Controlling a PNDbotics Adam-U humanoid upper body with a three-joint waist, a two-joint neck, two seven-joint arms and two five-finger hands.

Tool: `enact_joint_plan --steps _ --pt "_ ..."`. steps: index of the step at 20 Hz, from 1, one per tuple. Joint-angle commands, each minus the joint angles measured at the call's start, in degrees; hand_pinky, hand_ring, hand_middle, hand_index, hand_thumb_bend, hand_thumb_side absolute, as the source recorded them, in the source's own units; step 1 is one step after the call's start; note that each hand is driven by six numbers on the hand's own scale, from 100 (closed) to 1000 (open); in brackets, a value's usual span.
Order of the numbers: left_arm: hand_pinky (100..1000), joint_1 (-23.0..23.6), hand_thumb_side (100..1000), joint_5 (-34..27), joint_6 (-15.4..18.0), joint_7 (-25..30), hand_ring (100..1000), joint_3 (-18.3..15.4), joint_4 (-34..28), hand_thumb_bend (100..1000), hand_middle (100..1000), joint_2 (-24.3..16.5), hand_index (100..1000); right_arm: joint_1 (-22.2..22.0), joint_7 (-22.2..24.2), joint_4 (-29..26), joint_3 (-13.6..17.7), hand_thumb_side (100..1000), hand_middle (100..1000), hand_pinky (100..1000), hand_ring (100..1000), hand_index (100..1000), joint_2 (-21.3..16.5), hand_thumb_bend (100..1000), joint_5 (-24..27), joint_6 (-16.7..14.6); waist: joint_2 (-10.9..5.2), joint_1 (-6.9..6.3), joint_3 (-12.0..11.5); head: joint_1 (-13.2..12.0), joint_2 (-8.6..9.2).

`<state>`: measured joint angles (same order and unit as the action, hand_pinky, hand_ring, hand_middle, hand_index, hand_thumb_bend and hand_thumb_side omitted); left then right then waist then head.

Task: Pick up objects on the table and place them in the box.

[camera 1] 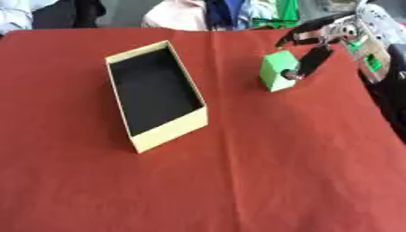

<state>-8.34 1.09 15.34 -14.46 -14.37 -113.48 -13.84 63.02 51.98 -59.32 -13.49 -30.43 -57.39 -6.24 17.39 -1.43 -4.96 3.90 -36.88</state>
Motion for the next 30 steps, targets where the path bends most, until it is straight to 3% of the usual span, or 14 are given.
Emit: enact_joint_plan --steps 1,16,20,27,30 --pt "577 -0.5 423 0.0 0.1 0.1 586 -0.1 -1.1 100 613 -0.5 742 1.6 0.0 0.7 0.1 472 1000 949 969 1000 -0.4 239 0.2 -0.5 -0.07 -0.21 -0.1 0.1 0.70" --pt "578 -0.7 435 0.1 0.0 0.3 588 -0.1 -1.1 100 614 -0.1 741 2.3 0.0 4.8 0.2 415 989 936 944 1000 0.8 266 -1.8 -1.4 0.62 -0.23 -0.4 0.1 1.02" --pt "578 -0.6 437 0.1 -0.1 0.4 589 -0.1 -1.1 100 615 0.0 741 2.4 0.0 5.6 0.3 328 982 925 922 1000 1.0 275 -1.4 -1.4 0.80 -0.24 -0.5 0.1 1.09" --pt "579 -0.7 443 0.1 -0.2 0.6 591 -0.1 -1.1 100 616 0.1 740 2.4 0.0 6.3 0.0 100 960 860 835 1000 1.3 284 0.1 -0.4 1.02 -0.24 -0.5 0.2 1.19" --pt "579 -0.8 446 0.1 -0.2 0.6 591 -0.2 -1.1 100 616 0.2 740 2.5 0.0 6.2 0.0 100 955 822 797 1000 1.3 283 0.6 0.0 1.09 -0.24 -0.5 0.2 1.22"
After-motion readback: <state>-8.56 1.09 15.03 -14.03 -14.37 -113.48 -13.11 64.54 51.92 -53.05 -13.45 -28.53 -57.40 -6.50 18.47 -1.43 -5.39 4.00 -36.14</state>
